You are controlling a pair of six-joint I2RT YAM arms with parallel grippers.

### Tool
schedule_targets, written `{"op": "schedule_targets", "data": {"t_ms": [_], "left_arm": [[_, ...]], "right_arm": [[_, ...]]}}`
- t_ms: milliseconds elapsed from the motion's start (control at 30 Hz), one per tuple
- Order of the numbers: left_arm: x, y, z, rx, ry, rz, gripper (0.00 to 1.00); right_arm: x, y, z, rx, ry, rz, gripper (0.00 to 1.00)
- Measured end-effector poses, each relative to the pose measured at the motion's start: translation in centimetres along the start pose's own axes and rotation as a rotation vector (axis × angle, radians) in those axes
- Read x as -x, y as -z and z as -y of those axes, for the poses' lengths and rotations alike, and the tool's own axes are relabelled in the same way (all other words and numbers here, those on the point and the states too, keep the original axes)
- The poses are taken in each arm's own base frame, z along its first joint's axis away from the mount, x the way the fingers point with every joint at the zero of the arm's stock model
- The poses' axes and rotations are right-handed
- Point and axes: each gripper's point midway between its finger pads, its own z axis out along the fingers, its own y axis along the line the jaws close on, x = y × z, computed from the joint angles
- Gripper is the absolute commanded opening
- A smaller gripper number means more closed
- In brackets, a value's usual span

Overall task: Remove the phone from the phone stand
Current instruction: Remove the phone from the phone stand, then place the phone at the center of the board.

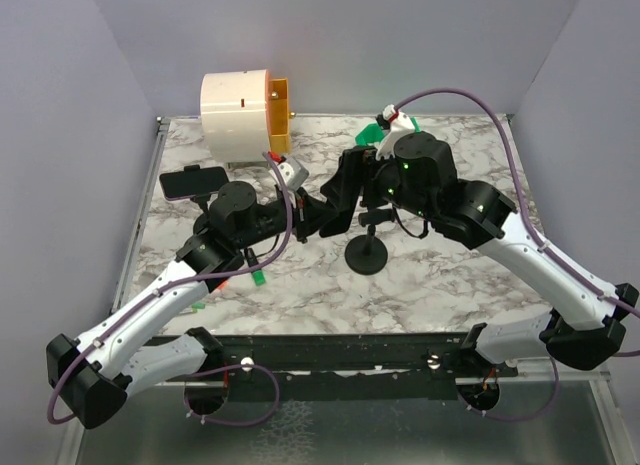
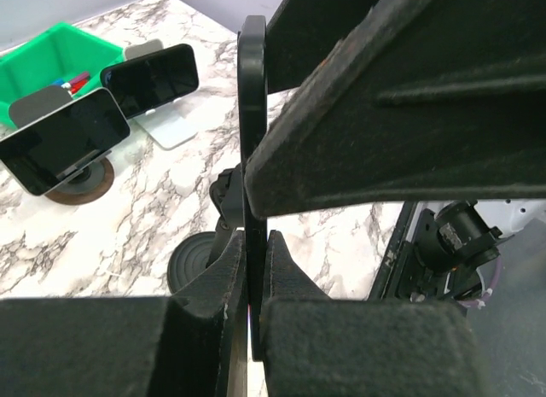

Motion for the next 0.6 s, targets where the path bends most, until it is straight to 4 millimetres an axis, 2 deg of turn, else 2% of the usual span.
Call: {"op": "schedule_targets", "data": {"t_ms": [200,300,467,600], "left_arm": [[-0.5,0.5,-0.5,0.034,0.013,0.005,0.0],[-0.8,0.9,-1.1,0.079,0.026,0.006,0.0],[-3.7,2.4,-3.4,0.224,0.071,-0.062,0.0],[-7.9,3.6,-4.9,0.312,0.134,-0.178,0.0]], "right_arm": [[0.0,0.4,-0.4,0.027,-0.007,-0.005,1.0],[0.3,1.4,-0.3,0.039,-0.005,0.016,1.0],[-0.9,5.5,1.9,0.052,0.042,0.09,1.0],[-2.9,7.8,4.4,0.036,0.081,0.142,1.0]]}}
